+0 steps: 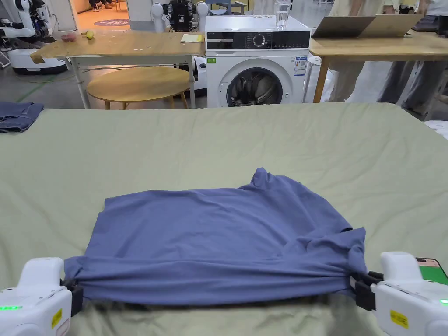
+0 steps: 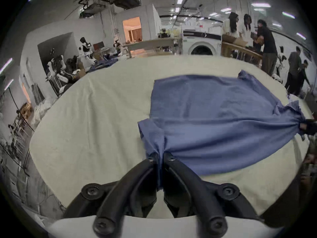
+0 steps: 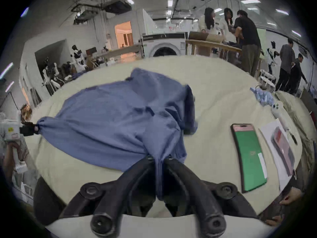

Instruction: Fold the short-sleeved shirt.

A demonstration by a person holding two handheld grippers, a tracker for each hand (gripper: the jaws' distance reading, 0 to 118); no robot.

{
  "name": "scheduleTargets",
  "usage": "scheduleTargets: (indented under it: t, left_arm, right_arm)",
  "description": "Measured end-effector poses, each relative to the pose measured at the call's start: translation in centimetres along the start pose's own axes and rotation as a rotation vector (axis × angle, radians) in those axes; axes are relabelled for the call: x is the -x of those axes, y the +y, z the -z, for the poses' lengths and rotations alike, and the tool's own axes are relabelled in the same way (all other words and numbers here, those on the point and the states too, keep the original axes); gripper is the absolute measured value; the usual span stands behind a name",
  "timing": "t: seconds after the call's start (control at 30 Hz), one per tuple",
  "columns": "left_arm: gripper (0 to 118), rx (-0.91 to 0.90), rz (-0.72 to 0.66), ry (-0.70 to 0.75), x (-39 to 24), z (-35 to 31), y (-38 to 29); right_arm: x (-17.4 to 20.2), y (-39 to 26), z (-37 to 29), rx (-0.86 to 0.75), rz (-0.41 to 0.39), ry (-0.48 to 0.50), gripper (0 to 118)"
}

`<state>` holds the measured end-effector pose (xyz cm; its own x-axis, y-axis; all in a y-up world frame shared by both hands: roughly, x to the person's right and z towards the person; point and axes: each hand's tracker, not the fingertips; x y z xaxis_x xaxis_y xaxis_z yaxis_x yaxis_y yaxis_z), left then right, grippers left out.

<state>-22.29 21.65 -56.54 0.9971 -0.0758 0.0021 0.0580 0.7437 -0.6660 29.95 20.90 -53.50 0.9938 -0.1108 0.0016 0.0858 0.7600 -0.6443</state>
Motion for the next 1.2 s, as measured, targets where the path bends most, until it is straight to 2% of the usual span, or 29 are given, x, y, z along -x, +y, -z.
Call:
scheduleTargets:
  t: [0.2, 0.3, 0.37, 0.43, 0.47, 0.5, 0.53, 0.57, 0.6, 0.63, 0.67, 0.7, 0.8, 0.83, 0.87, 0.9, 0.93, 0.97, 1.07, 1.2]
  left_arm:
    - [0, -0.009, -0.006, -0.06, 1.5, -5.4, -0.8]
    - [0, 0.071, -0.022, -0.082, 2.1, -5.2, -3.4]
    - [0, 0.119, -0.071, -0.093, 2.5, -3.7, -5.6]
    - [0, 0.101, -0.11, -0.109, 2.7, -2.9, -7.2]
    - [9, 0.074, -0.105, -0.091, 2.5, -3.2, -7.4]
    - [32, 0.06, -0.086, -0.067, 2.7, -3.1, -7.4]
    - [70, 0.036, -0.066, -0.029, 2.7, -3.7, -7.2]
    - [82, -0.012, -0.056, -0.02, 2.6, -4.6, -6.8]
    - [82, -0.054, -0.051, -0.013, 2.7, -5.4, -6.5]
    - [108, -0.12, -0.047, -0.005, 2.5, -6.4, -5.8]
    - [109, -0.153, -0.031, 0.012, 2.3, -7.2, -5.0]
    - [109, -0.174, -0.013, 0.022, 2.0, -7.5, -4.3]
    - [109, -0.246, 0.027, 0.035, 0.2, -8.3, -2.5]
    - [107, -0.249, 0.034, 0.024, -0.3, -8.1, -2.0]
    - [99, -0.247, 0.033, 0.007, -0.7, -7.9, -1.6]
    - [76, -0.241, 0.027, -0.004, -1.1, -7.5, -1.2]
    - [26, -0.23, 0.016, -0.012, -1.5, -6.9, -0.7]
    - [0, -0.216, 0.002, -0.012, -1.7, -6.1, -0.4]
    - [0, -0.159, -0.035, -0.054, -1.7, -3.8, 0.8]
    - [0, -0.106, -0.019, -0.049, -1.5, 0.4, 3.7]
  right_arm:
    - [1.0, 0.2, -6.2, 0.008, -0.039, 0.004, 2]
    - [0.8, -2.1, -5.5, 0.126, -0.019, -0.015, 2]
    - [0.5, -4.2, -3.9, 0.199, 0.012, 0.005, 2]
    - [0.4, -5.8, -2.3, 0.207, 0.01, -0.01, 3]
    - [0.3, -6.1, -2.0, 0.204, 0.009, -0.019, 12]
    - [0.3, -6.1, -2.1, 0.198, 0.014, -0.021, 38]
    - [0.4, -5.9, -2.5, 0.185, 0.016, -0.025, 61]
    - [0.8, -5.5, -3.3, 0.153, 0.009, -0.025, 73]
    - [1.1, -5.1, -4.0, 0.124, -0.009, -0.024, 73]
    - [1.5, -4.5, -4.9, 0.081, -0.032, -0.023, 107]
    - [2.2, -3.7, -6.0, 0.004, -0.056, -0.045, 113]
    - [2.7, -3.1, -6.6, -0.05, -0.074, -0.066, 113]
    - [4.6, -1.5, -8.4, -0.238, -0.097, -0.048, 113]
    - [5.1, -1.0, -8.5, -0.272, -0.089, -0.037, 107]
    - [5.6, -0.6, -8.5, -0.288, -0.087, -0.021, 93]
    - [5.9, -0.4, -8.3, -0.283, -0.088, -0.021, 60]
    - [6.4, 0.0, -7.8, -0.274, -0.092, -0.028, 8]
    - [6.7, 0.1, -6.9, -0.269, -0.098, -0.039, 0]
    - [6.7, 0.8, -5.5, -0.232, -0.096, 0.006, 0]
    - [6.5, 1.4, -3.2, -0.209, -0.108, -0.004, 0]
